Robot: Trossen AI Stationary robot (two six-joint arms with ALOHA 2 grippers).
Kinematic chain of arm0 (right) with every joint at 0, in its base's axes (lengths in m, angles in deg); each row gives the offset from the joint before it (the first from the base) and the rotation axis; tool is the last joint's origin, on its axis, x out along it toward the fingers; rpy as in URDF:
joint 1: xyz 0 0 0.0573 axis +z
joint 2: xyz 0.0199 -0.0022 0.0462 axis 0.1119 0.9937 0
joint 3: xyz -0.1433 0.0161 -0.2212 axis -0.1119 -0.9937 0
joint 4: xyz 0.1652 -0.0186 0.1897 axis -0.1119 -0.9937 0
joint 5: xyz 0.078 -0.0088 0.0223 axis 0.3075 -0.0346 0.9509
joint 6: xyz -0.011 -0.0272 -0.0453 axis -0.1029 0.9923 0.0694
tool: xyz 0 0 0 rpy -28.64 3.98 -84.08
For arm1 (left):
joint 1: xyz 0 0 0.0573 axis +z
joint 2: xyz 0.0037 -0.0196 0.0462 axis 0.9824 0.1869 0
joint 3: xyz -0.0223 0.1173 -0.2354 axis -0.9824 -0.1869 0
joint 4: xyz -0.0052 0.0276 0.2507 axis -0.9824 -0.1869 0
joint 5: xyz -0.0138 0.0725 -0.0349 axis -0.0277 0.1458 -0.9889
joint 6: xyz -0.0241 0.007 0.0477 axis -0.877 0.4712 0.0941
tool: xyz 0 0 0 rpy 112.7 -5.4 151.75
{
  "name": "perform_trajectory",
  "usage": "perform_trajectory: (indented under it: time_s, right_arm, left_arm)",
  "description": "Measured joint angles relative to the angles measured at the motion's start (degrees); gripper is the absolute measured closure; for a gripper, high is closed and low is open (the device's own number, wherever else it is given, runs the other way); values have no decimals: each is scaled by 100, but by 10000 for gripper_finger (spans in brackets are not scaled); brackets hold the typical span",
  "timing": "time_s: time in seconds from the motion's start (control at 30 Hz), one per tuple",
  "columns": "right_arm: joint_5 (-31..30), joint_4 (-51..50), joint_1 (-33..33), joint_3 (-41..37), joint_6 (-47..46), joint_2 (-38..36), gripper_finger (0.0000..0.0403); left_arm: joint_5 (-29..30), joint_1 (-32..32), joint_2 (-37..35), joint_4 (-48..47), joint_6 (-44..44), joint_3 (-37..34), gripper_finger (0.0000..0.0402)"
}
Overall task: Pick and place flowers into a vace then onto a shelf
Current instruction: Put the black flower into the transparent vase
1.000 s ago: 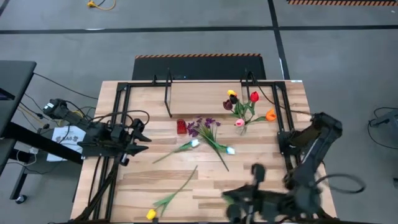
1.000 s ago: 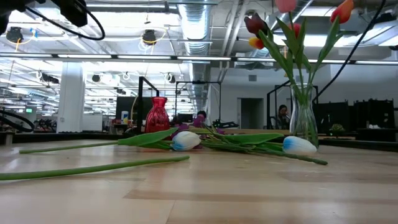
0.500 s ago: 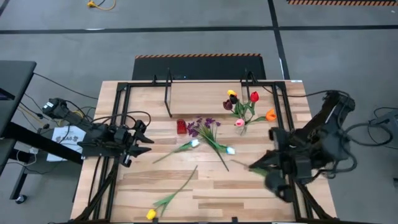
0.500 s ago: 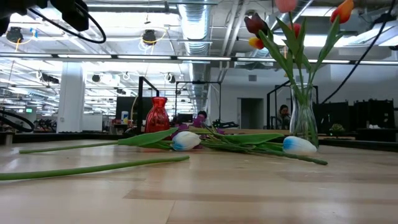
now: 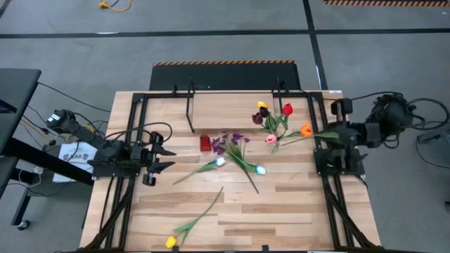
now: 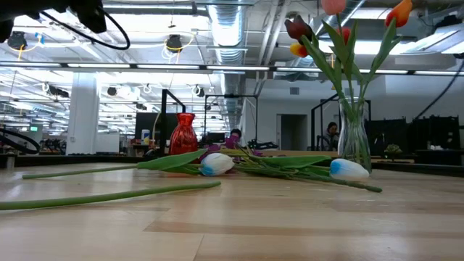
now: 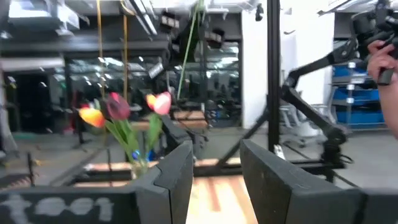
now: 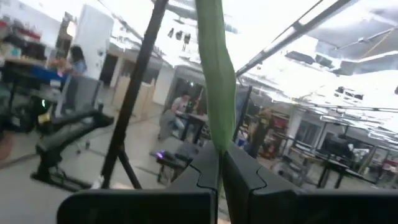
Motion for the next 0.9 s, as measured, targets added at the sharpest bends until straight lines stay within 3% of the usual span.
perform_trajectory:
  time_s: [0.3, 0.63, 0.9]
  right_arm:
    - [129, -552, -856, -61, -76, -994, 403]
    - [185, -1584, -1093, 316, -278, -1155, 403]
    - [881, -2572, -1092, 1103, -381, -1137, 403]
  left_arm:
    - [44, 2, -4, 285, 898, 53, 278]
    - [34, 2, -4, 496, 1345, 90, 278]
    - [35, 2, -7, 538, 1460, 90, 278]
